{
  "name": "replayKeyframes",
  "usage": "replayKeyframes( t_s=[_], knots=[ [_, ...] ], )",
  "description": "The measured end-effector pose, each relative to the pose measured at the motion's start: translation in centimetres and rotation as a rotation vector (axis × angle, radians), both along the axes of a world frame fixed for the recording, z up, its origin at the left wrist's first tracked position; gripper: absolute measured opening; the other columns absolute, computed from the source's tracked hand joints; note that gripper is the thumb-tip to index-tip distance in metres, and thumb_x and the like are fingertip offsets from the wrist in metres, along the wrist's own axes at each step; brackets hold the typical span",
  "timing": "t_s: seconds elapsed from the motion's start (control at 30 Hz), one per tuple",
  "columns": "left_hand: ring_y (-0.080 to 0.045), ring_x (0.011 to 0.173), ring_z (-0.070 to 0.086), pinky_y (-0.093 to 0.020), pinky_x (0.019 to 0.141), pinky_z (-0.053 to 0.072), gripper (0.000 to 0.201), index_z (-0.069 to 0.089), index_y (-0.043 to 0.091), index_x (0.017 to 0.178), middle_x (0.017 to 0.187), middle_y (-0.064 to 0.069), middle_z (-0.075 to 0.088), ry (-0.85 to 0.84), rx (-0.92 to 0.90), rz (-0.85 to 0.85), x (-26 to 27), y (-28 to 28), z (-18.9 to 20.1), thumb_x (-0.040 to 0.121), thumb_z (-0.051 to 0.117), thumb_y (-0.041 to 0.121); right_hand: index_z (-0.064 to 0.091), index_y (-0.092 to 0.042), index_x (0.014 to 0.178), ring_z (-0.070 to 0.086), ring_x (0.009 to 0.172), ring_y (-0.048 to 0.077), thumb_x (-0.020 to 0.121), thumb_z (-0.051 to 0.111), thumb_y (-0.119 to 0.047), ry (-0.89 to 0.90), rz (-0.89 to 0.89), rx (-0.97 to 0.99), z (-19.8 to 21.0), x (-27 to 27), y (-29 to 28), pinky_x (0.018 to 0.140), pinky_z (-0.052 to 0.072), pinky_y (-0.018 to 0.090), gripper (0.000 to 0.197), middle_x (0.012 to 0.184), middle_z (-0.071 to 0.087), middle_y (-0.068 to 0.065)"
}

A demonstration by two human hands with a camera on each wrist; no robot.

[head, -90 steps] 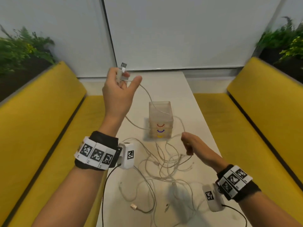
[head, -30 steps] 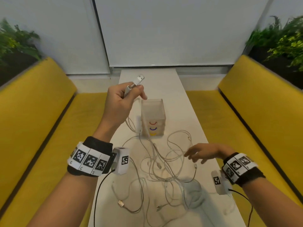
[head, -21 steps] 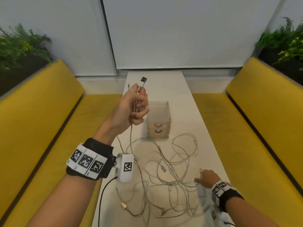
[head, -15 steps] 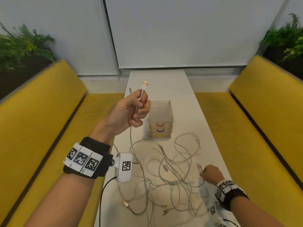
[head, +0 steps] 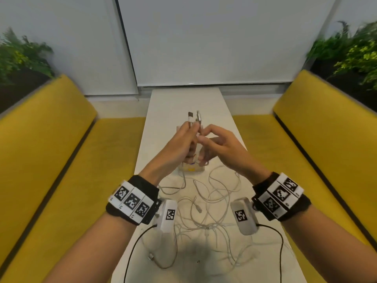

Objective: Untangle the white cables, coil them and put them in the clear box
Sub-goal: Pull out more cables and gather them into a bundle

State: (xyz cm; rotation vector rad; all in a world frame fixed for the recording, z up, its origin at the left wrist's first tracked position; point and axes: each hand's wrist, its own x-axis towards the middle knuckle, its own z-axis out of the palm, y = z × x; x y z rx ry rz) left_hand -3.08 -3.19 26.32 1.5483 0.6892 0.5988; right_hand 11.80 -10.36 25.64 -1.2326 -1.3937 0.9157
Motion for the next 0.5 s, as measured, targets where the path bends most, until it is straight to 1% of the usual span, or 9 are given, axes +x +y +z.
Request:
replayKeyframes(
  t_s=[0.07, 0.1, 0.17, 0.23, 0.33, 0.37, 0.43, 0.47, 0.5],
  knots=[
    [-0.029, 0.059, 0.053, -0.035, 0.054, 0.041, 0.039, 0.054, 0.012, 0.103, 0.057, -0.001, 0.054, -0.052, 0.038, -0.01, 0.3, -0.6, -0.2, 0.105, 0.038, 0.048, 0.057, 0.005, 0.105, 0.061, 0.052, 0.034, 0.101, 0.053, -0.014, -0.062, -0.002, 0.019, 0.8, -0.8, 0.5, 0.052, 0.054, 0.038, 0.019, 0.065, 0.065, 0.025],
    [-0.032, 0.063, 0.058, -0.041, 0.06, 0.046, 0.037, 0.055, 0.011, 0.103, 0.057, -0.002, 0.057, -0.08, 0.06, 0.015, 0.4, -0.8, -0.2, 0.106, 0.04, 0.044, 0.06, 0.003, 0.105, 0.058, 0.05, 0.032, 0.101, 0.052, -0.012, -0.073, -0.014, 0.027, 1.0, -1.0, 0.8, 0.049, 0.052, 0.036, 0.018, 0.063, 0.063, 0.021],
    [-0.028, 0.061, 0.062, -0.045, 0.067, 0.051, 0.032, 0.055, 0.011, 0.1, 0.058, 0.001, 0.06, -0.13, 0.08, 0.099, 0.5, -1.1, -0.4, 0.107, 0.041, 0.038, 0.063, 0.001, 0.107, 0.055, 0.048, 0.026, 0.101, 0.05, -0.008, -0.089, -0.021, 0.038, 1.2, -1.2, 1.1, 0.047, 0.049, 0.03, 0.016, 0.058, 0.063, 0.009],
    [-0.022, 0.057, 0.061, -0.039, 0.06, 0.051, 0.031, 0.053, 0.014, 0.099, 0.063, -0.001, 0.059, -0.19, 0.078, 0.202, 0.6, -0.9, -0.7, 0.108, 0.037, 0.039, 0.062, 0.002, 0.108, 0.055, 0.048, 0.019, 0.1, 0.052, -0.006, -0.099, 0.039, 0.043, 1.2, -1.5, 1.1, 0.05, 0.048, 0.027, 0.015, 0.057, 0.065, 0.0],
    [-0.016, 0.066, 0.056, -0.035, 0.066, 0.048, 0.036, 0.051, 0.014, 0.084, 0.071, 0.0, 0.057, -0.381, 0.063, 0.432, 0.0, 0.3, 0.2, 0.109, 0.034, 0.033, 0.062, -0.007, 0.121, 0.05, 0.054, 0.022, 0.097, 0.059, -0.015, -0.074, 0.147, 0.003, 0.6, -1.0, 0.3, 0.055, 0.045, 0.029, 0.025, 0.062, 0.063, 0.008],
    [-0.017, 0.067, 0.056, -0.037, 0.073, 0.051, 0.037, 0.049, 0.014, 0.081, 0.067, 0.0, 0.056, -0.477, 0.038, 0.493, -0.6, 0.9, 1.0, 0.11, 0.032, 0.029, 0.065, -0.007, 0.118, 0.049, 0.054, 0.02, 0.097, 0.059, -0.018, -0.098, 0.141, -0.011, 0.0, -0.3, 0.0, 0.055, 0.042, 0.028, 0.024, 0.061, 0.06, 0.007],
    [-0.02, 0.063, 0.056, -0.041, 0.082, 0.057, 0.037, 0.046, 0.014, 0.081, 0.058, -0.001, 0.047, -0.687, -0.051, 0.54, -2.4, 1.8, 3.1, 0.11, 0.029, 0.029, 0.069, -0.006, 0.097, 0.042, 0.053, 0.014, 0.096, 0.059, -0.027, -0.121, 0.102, -0.038, -1.5, 1.5, -0.6, 0.054, 0.036, 0.028, 0.023, 0.058, 0.054, -0.003],
    [-0.019, 0.057, 0.05, -0.038, 0.074, 0.058, 0.037, 0.044, 0.015, 0.081, 0.057, -0.001, 0.039, -0.761, -0.078, 0.524, -3.5, 2.1, 4.2, 0.11, 0.029, 0.032, 0.068, -0.009, 0.088, 0.037, 0.054, 0.014, 0.095, 0.06, -0.036, -0.114, 0.073, -0.052, -2.1, 2.3, -1.0, 0.054, 0.032, 0.03, 0.029, 0.058, 0.049, -0.003],
    [-0.016, 0.052, 0.04, -0.031, 0.058, 0.053, 0.037, 0.044, 0.016, 0.08, 0.058, 0.0, 0.033, -0.775, -0.068, 0.496, -4.4, 2.3, 5.1, 0.11, 0.03, 0.035, 0.066, -0.012, 0.081, 0.033, 0.056, 0.016, 0.093, 0.059, -0.047, -0.119, 0.038, -0.064, -2.6, 3.0, -1.3, 0.054, 0.029, 0.031, 0.037, 0.059, 0.044, 0.001]
  ],
)
